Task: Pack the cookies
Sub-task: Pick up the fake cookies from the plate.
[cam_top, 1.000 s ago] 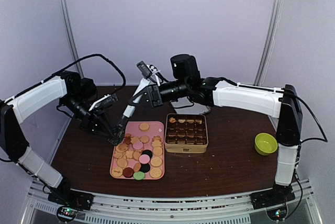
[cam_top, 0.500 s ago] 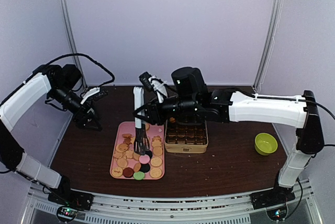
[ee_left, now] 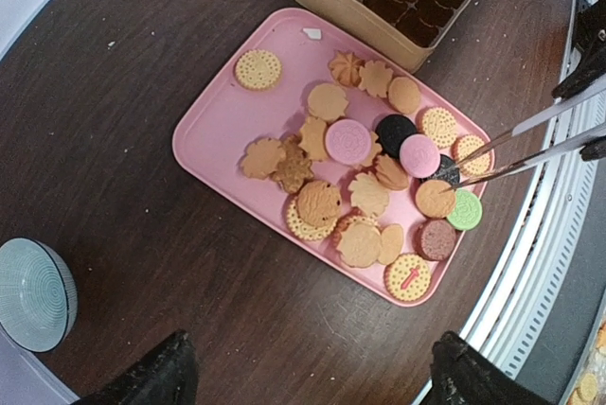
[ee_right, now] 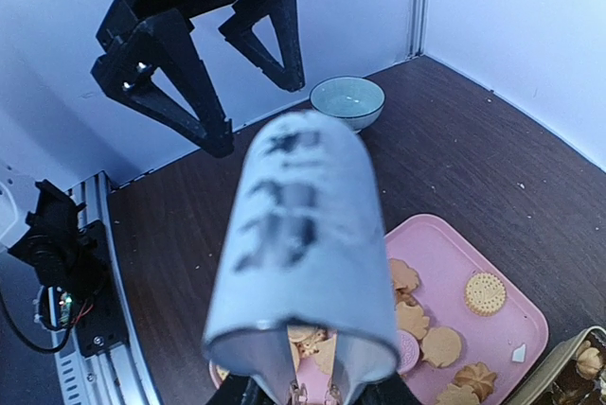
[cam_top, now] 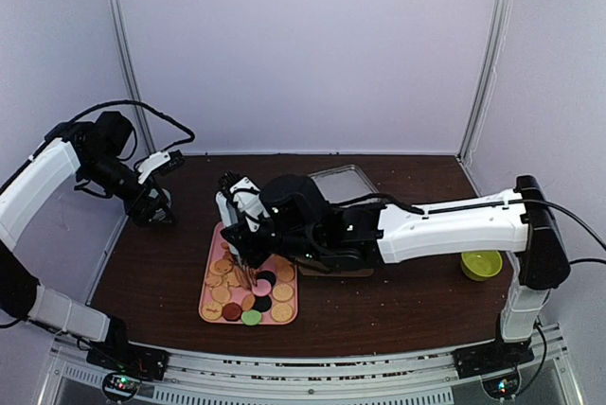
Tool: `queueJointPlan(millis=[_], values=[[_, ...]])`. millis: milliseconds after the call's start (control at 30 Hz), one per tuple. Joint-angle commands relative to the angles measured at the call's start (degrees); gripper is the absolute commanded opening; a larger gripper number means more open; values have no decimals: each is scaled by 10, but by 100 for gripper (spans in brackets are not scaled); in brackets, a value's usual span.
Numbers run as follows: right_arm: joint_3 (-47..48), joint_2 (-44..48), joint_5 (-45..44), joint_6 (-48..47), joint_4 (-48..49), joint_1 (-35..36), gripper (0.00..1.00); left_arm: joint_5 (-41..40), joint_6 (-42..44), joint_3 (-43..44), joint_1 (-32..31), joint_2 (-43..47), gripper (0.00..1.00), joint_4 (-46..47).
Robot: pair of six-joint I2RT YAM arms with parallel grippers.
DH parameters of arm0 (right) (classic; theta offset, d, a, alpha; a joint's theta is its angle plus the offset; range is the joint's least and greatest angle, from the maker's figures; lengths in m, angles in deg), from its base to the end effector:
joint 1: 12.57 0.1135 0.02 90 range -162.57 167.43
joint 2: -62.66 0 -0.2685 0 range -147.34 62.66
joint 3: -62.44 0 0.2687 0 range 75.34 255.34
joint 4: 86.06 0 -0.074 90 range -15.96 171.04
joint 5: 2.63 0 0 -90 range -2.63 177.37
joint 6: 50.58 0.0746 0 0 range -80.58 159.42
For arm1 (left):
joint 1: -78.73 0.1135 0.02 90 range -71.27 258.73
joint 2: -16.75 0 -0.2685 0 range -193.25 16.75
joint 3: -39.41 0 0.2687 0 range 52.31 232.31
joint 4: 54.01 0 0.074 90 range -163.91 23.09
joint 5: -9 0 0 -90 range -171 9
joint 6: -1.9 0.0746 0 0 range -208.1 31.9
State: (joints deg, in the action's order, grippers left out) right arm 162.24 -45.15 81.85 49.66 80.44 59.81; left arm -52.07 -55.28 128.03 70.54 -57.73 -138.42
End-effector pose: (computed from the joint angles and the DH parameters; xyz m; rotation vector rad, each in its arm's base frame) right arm 0.1600 0.4802 0.2773 -0.9969 1.7845 0.8441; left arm 0.2480 -0.0722 0.3067 1.0381 2.4368 -0.5687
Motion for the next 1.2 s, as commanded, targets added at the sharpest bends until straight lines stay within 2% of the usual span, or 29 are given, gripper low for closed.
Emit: queueJointPlan(millis=[0,200,533,700,933,1167], values=[[40,-22,-57,-15,37,5,28,-3,-24,-16,8,0,88,38],[77,-61,-49,-16,32,5,28,10,-41,-22,8,-12,87,53],[90,-98,-90,-19,62,14,32,15,-45,-39,8,-14,87,74],[75,-110,-114,-27,76,26,36,16,-43,-47,8,-14,86,79],[49,-104,-131,-38,67,39,37,21,-41,-50,8,-15,86,81],[5,-75,-185,-60,59,58,37,29,-41,-52,8,-13,86,80]])
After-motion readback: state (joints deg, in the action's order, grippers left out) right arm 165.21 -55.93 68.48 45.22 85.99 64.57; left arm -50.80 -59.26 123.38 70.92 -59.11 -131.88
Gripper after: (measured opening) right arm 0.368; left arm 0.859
